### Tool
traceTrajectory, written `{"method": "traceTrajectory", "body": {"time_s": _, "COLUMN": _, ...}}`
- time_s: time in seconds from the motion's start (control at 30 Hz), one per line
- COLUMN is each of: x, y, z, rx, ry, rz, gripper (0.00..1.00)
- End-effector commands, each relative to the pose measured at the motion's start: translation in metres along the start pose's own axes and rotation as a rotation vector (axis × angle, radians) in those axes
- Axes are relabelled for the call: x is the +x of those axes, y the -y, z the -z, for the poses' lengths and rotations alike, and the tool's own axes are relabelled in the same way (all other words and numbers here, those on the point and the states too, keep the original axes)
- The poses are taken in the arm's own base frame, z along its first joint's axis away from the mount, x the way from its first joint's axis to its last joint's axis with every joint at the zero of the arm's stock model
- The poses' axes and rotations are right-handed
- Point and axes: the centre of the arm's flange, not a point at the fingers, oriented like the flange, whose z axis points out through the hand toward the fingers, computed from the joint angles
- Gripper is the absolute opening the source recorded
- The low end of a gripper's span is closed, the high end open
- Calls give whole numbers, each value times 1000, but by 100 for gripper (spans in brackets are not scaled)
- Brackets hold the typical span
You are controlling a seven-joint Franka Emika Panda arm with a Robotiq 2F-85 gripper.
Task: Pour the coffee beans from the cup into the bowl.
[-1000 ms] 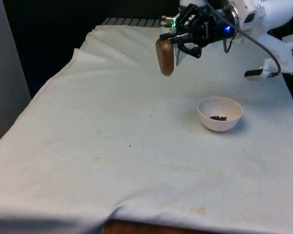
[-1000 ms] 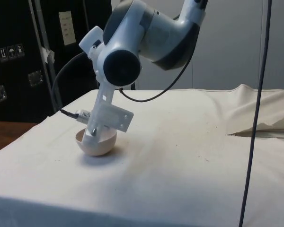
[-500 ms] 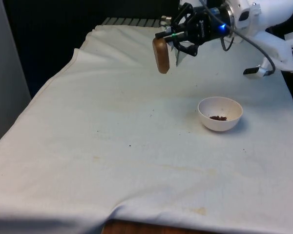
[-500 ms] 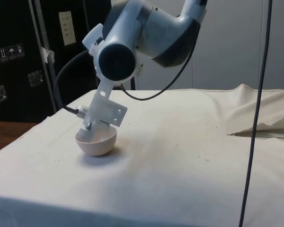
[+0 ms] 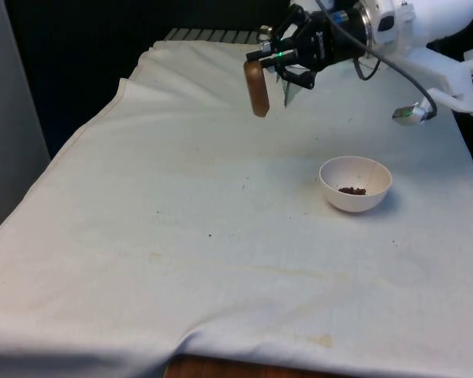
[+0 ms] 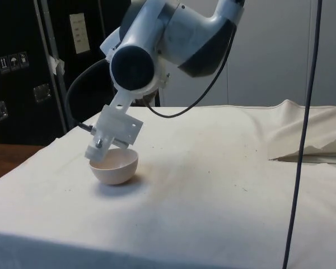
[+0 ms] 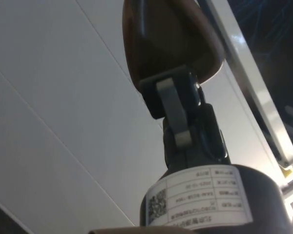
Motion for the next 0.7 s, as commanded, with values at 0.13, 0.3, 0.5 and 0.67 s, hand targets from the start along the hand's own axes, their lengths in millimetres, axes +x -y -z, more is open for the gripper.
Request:
{"method": "traceTrajectory", "body": {"time_s": 0.13, "x": -1, "y": -1, "z": -1, "rx": 10, "ry": 23, "rz": -6, "gripper": 0}}
{"method": "traceTrajectory", "body": {"time_s": 0.3, "x": -4, "y": -3, "z": -2, "rx": 36, "ry": 59, "rz": -15, "gripper": 0}}
{"method": "traceTrajectory", "body": {"time_s": 0.5, "x": -5, "y": -3, "z": -3, "rx": 46, "ry": 86, "rz": -21, "gripper": 0}}
{"method": "traceTrajectory", "body": {"time_s": 0.67, "x": -8, "y": -3, "z": -4, "rx": 62, "ry": 119, "rz": -29, "gripper": 0}}
